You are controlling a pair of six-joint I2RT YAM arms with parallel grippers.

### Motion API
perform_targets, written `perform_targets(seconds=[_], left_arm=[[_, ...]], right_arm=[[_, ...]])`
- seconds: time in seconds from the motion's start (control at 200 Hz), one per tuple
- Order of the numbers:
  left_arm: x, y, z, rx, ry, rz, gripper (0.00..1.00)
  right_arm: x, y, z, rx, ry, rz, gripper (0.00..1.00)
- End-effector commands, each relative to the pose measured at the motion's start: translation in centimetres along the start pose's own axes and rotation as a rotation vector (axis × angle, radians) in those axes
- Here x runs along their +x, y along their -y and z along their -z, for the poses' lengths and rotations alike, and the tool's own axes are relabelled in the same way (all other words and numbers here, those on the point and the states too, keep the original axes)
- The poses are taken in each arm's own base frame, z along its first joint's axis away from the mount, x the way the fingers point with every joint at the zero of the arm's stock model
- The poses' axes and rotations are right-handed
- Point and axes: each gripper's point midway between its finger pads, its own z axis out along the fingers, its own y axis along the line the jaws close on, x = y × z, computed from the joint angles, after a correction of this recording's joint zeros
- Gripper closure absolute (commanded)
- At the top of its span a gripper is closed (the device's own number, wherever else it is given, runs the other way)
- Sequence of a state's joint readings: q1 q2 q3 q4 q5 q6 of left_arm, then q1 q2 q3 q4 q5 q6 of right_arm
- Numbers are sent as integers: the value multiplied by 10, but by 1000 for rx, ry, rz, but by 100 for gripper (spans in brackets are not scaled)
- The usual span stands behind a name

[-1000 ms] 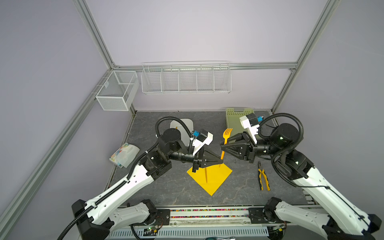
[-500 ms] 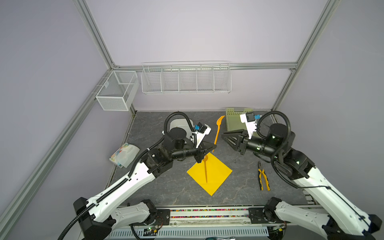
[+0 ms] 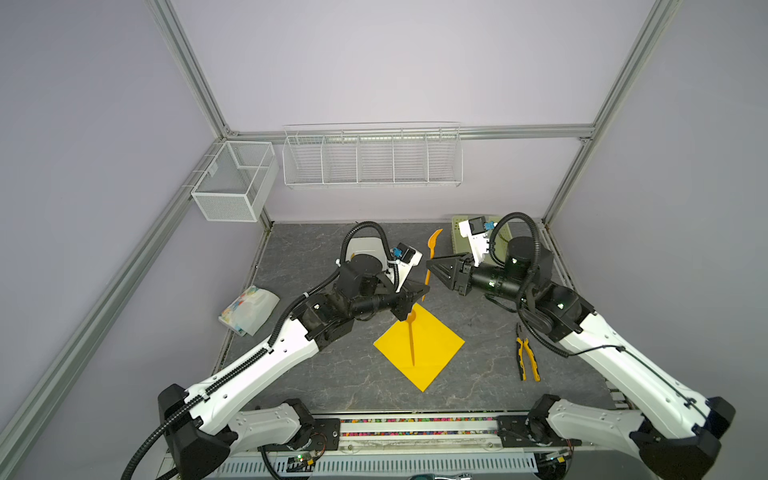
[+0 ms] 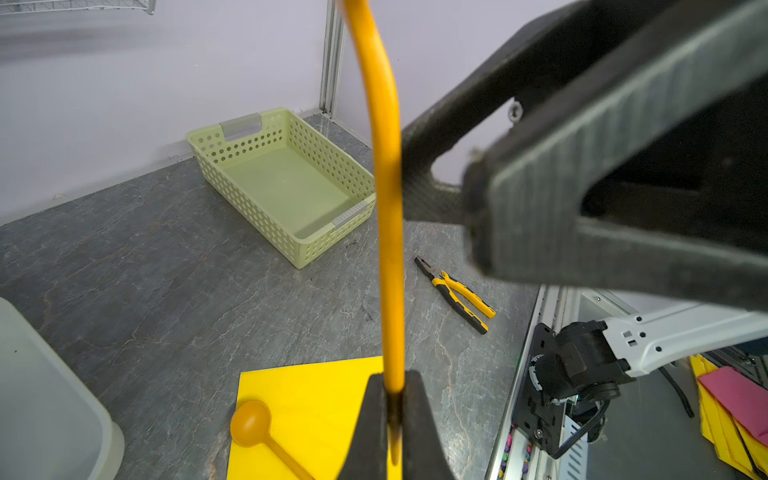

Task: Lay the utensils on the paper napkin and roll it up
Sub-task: 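Open the left gripper and draw it back while the right gripper holds the fork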

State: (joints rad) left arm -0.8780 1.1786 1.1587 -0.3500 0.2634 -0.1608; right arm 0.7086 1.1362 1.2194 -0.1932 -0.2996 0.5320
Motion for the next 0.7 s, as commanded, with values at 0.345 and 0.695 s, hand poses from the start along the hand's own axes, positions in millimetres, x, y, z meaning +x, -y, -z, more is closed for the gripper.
perform_targets(seconds=[0.345,0.695], left_arm=[[-9,0,5,-14,14,11,100],[-7,2,3,1,7,42,100]], right_arm=[[-17,-5,-2,-11,66,7,79],[-12,-2,-4,-4,43,39,77]])
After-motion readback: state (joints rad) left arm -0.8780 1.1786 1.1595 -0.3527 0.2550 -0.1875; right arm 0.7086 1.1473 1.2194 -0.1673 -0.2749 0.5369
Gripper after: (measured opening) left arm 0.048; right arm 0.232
